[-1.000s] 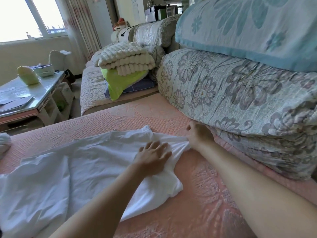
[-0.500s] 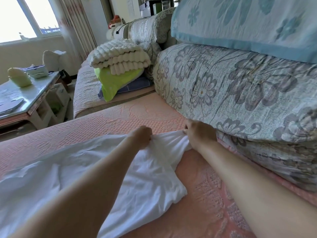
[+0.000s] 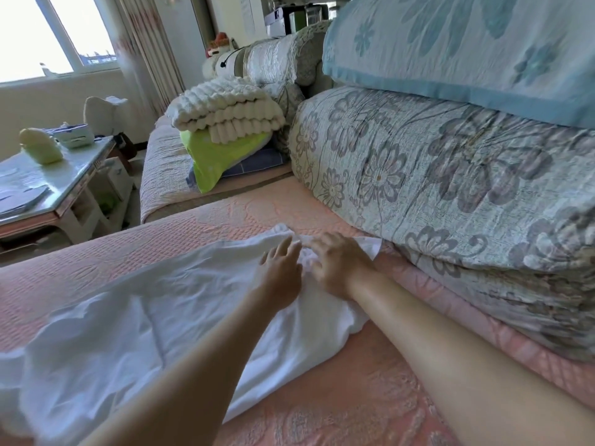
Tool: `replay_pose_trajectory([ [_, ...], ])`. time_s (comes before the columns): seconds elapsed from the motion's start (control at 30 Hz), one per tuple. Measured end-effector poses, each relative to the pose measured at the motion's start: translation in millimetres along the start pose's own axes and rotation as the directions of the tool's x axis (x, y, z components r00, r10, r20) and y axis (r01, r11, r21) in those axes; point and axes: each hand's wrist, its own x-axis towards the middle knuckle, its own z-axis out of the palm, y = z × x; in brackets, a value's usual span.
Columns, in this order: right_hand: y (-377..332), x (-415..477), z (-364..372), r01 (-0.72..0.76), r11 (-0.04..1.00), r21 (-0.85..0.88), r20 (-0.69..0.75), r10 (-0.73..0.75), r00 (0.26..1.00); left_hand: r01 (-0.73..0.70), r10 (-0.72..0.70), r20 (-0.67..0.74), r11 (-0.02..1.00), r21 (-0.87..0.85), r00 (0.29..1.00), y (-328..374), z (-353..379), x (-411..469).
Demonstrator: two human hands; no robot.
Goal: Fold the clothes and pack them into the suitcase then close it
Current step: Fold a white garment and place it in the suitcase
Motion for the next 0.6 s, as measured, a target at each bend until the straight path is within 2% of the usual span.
replay_pose_trajectory([
  [0.07,-14.0,-10.7,-1.5,0.050,0.998,0.034,0.152,-0.054,0.987,0.014,-0.019,0.058,0.996,0.086,0.998,-4.9,-1.5,-25.9],
  [0.13,-19.0,-27.0,2.9,0.086,0.994,-0.067,0.324,-0.060,0.944,0.015,-0.032,0.172,0.995,0.102,0.985,-7.6,-3.2,-53.2],
  [0.2,-17.1,-41.8,9.5,0.078,0.980,-0.185,0.446,0.013,0.895,0.012,-0.030,0.233,0.997,0.075,0.972,-11.2,-6.9,-77.6],
  [0.3,-21.8,-52.4,6.7,0.082,0.936,-0.343,0.474,0.097,0.875,-0.018,-0.012,0.279,0.994,0.104,0.960,-17.9,-19.3,-105.5],
  [0.37,-39.1,-55.6,0.8,0.092,0.925,-0.370,0.462,0.097,0.882,-0.028,-0.023,0.290,0.985,0.171,0.957,-24.4,-31.4,-122.1],
  [0.47,-75.4,-59.2,-7.2,0.066,0.958,-0.278,0.438,0.066,0.897,-0.028,-0.030,0.237,0.971,0.239,0.971,-39.7,-52.1,-148.1],
  [0.6,-141.9,-62.3,-10.3,0.106,0.984,-0.145,0.461,-0.028,0.887,-0.126,0.111,0.065,0.947,0.296,0.992,-72.2,-90.2,-195.8],
])
